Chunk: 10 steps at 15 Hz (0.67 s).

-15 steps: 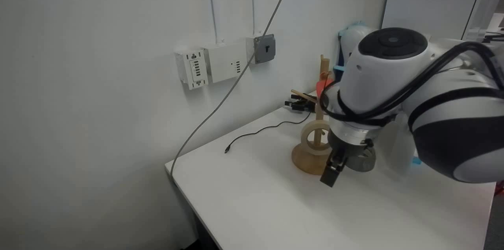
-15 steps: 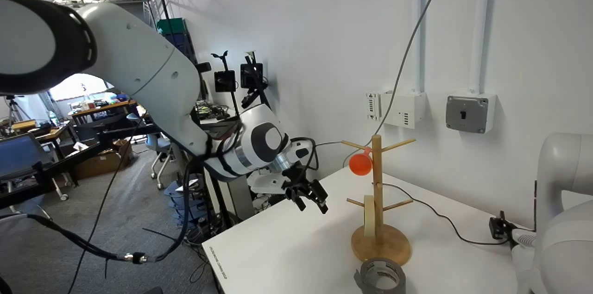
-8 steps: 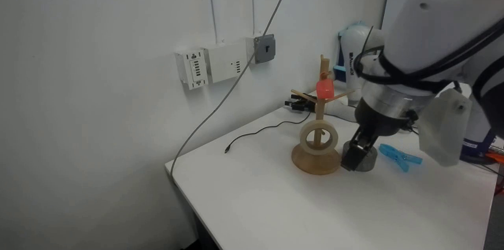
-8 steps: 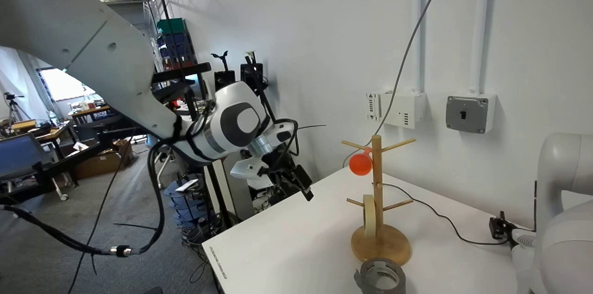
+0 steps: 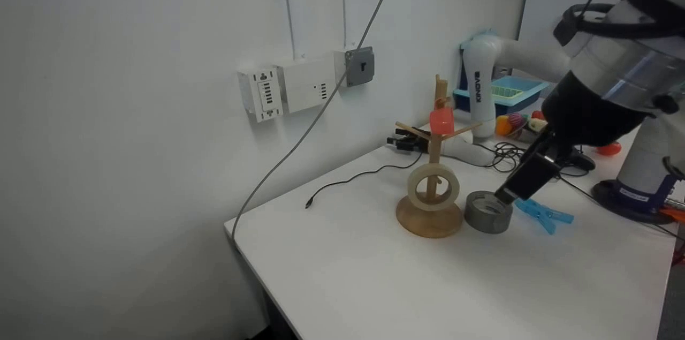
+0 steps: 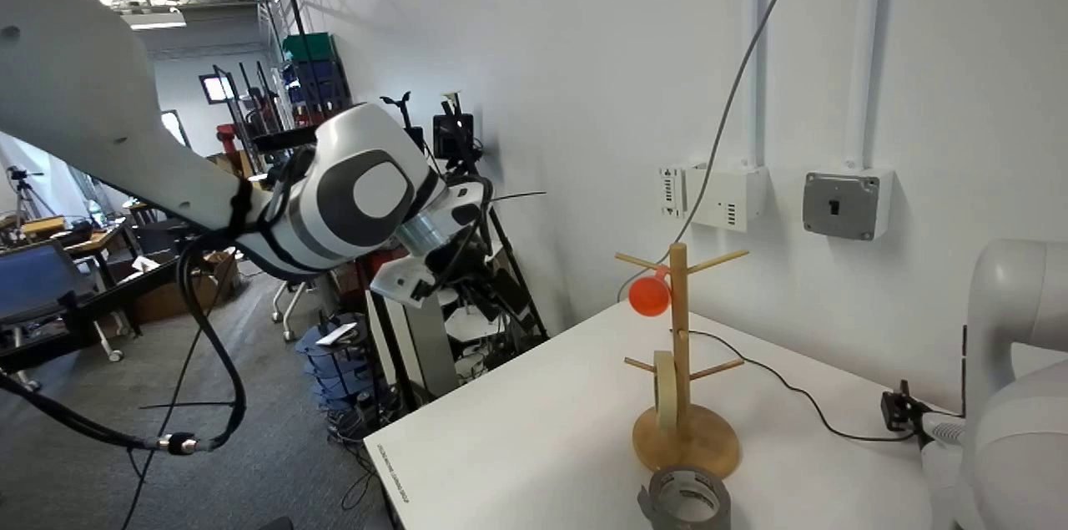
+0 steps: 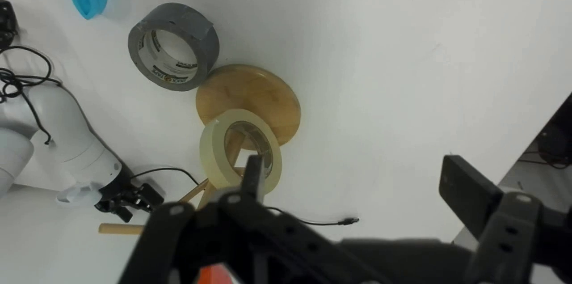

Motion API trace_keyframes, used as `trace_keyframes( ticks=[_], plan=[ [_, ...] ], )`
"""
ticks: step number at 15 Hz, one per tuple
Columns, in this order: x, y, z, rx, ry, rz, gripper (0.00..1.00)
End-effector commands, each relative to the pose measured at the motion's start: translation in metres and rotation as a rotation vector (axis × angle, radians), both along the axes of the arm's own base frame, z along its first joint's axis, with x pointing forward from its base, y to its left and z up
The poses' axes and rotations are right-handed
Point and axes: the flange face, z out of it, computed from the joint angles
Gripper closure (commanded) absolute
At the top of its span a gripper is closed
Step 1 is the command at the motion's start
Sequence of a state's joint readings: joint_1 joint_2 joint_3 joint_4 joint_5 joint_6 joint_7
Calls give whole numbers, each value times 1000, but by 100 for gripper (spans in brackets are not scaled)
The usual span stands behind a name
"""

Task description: Hang the white masking tape on the wooden stand

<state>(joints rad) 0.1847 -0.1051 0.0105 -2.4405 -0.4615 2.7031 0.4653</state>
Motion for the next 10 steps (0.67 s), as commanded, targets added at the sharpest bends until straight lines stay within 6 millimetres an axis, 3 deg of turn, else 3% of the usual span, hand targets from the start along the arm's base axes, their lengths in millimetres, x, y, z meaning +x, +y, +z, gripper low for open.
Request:
trace_keyframes(
  ticks=[1, 4, 5, 10],
  plan=[
    [-27, -18, 22, 57, -75, -1, 0],
    [-37, -30, 32, 92, -133, -6, 0],
    [-21, -20, 24, 74, -94, -15, 0],
    [-31, -26, 27, 82, -114, -15, 0]
  ],
)
